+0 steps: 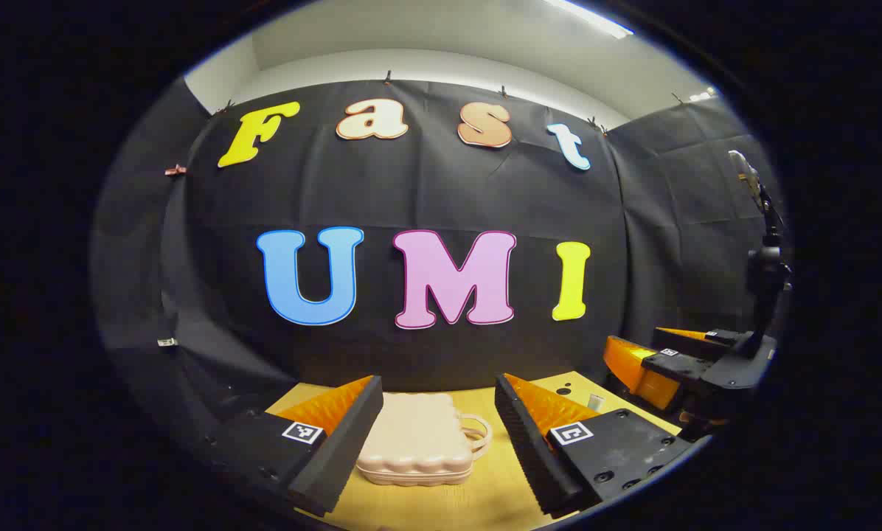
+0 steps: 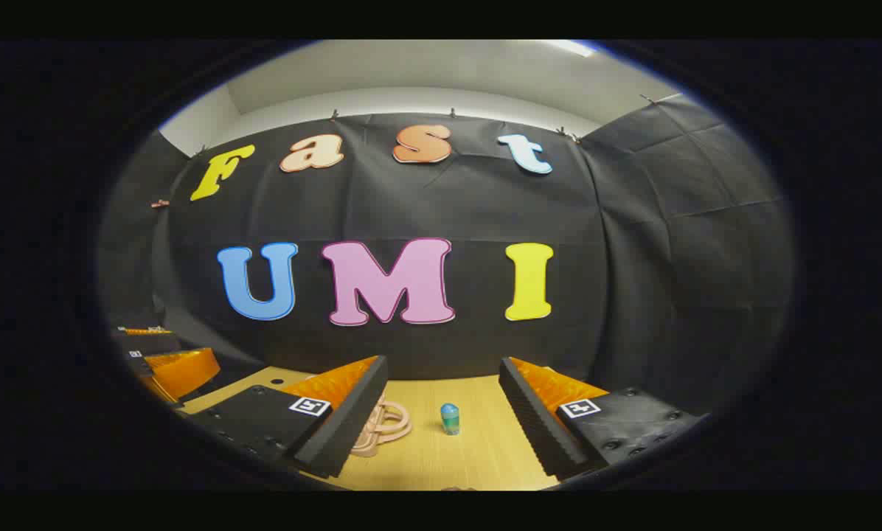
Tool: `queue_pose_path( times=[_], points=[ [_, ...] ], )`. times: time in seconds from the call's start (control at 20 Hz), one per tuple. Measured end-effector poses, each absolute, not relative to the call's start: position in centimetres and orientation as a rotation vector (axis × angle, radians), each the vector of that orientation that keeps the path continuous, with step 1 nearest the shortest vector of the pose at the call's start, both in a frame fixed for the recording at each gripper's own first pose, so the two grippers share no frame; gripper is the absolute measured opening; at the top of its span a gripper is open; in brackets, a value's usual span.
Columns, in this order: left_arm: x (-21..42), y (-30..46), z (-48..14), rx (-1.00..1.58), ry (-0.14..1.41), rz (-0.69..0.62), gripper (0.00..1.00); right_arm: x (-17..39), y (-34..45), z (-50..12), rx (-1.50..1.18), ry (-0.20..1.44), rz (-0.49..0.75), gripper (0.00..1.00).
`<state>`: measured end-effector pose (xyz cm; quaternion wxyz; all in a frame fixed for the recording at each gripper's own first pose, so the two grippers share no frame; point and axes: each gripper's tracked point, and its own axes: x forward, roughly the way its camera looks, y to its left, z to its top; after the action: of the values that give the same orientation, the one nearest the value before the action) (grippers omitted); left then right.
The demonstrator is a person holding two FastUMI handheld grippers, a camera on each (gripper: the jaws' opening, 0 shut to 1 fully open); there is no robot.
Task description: First open the suitcase, pack the skin care products into it, and then close the suitcase.
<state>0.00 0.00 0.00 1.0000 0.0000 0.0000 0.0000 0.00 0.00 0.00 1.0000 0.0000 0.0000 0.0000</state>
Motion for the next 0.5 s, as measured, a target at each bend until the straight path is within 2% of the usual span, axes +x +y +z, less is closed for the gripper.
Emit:
queue_pose_path(
  times=[0.05, 0.1, 0.25, 0.3, 0.35, 0.45, 0.5],
  points=[
    [0.1, -0.5, 0.2, 0.013, -0.013, -0.017, 0.96, 0.0, -0.5, -0.2, -0.009, -0.001, -0.007, 0.96],
    [0.3, -0.9, 0.3, 0.016, -0.015, -0.037, 0.96, -0.2, -1.2, -0.3, -0.013, -0.003, -0.019, 0.92],
    [1.0, -2.2, -0.5, -0.022, -0.009, -0.087, 0.95, -0.4, -3.4, -1.1, -0.014, 0.004, -0.059, 0.96],
    [1.3, -2.5, -0.8, -0.043, -0.002, -0.098, 0.95, -0.5, -4.4, -1.1, -0.027, 0.003, -0.077, 0.92],
    [1.6, -2.6, -1.3, -0.062, 0.007, -0.103, 0.95, -0.6, -5.3, -1.1, -0.036, 0.001, -0.092, 0.92],
    [2.5, -2.8, -2.1, -0.087, 0.025, -0.104, 0.95, -0.5, -6.5, -1.1, -0.028, -0.002, -0.116, 1.00],
    [2.9, -2.9, -2.5, -0.094, 0.034, -0.103, 0.95, -0.3, -6.8, -1.3, -0.019, -0.001, -0.121, 1.00]
  ],
)
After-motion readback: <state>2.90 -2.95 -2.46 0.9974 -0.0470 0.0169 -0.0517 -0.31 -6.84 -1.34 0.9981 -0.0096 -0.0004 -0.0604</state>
